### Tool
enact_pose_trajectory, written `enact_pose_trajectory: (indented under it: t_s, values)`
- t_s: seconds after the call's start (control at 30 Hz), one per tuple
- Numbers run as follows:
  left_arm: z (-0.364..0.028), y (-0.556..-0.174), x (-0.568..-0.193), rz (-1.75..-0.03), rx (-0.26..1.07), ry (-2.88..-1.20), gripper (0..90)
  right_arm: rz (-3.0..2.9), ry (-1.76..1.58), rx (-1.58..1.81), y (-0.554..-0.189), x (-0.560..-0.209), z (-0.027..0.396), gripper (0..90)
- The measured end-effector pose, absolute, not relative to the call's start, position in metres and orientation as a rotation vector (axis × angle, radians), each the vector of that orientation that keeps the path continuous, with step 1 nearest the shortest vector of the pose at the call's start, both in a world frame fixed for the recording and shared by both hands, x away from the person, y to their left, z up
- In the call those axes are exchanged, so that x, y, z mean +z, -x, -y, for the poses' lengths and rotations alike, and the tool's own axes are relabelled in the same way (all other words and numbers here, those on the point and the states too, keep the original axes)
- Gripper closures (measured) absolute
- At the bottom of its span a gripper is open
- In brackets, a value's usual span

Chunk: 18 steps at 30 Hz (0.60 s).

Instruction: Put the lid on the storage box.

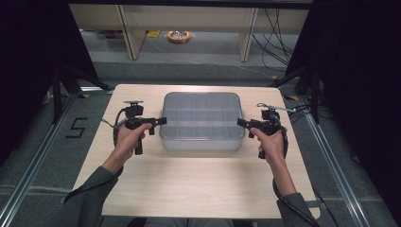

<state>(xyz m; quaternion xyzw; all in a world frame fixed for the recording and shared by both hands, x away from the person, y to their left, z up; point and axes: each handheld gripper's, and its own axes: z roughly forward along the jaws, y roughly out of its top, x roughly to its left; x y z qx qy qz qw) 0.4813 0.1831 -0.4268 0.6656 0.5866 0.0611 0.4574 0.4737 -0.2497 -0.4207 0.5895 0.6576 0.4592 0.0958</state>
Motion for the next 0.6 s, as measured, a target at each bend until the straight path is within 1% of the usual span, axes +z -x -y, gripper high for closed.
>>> enact_pose_trajectory:
  t_s: [0.23,0.27,0.37,0.53,0.6]
  values:
    - [-0.184,-0.443,-0.431,-1.366,0.132,-1.677,27.4,-2.012,-1.645,1.374,-0.448,-0.425,0.247,32.3]
    - [-0.184,-0.439,-0.432,-1.358,0.131,-1.68,27.2,-2.01,-1.681,1.378,-0.441,-0.424,0.245,31.9]
    - [-0.185,-0.428,-0.434,-1.331,0.091,-1.676,25.7,-2.036,-1.626,1.384,-0.432,-0.428,0.246,30.7]
    - [-0.187,-0.41,-0.438,-1.3,0.109,-1.686,23.9,-2.049,-1.592,1.391,-0.421,-0.428,0.247,29.0]
    - [-0.186,-0.404,-0.442,-1.281,0.106,-1.715,23.5,-2.045,-1.59,1.395,-0.418,-0.428,0.246,28.7]
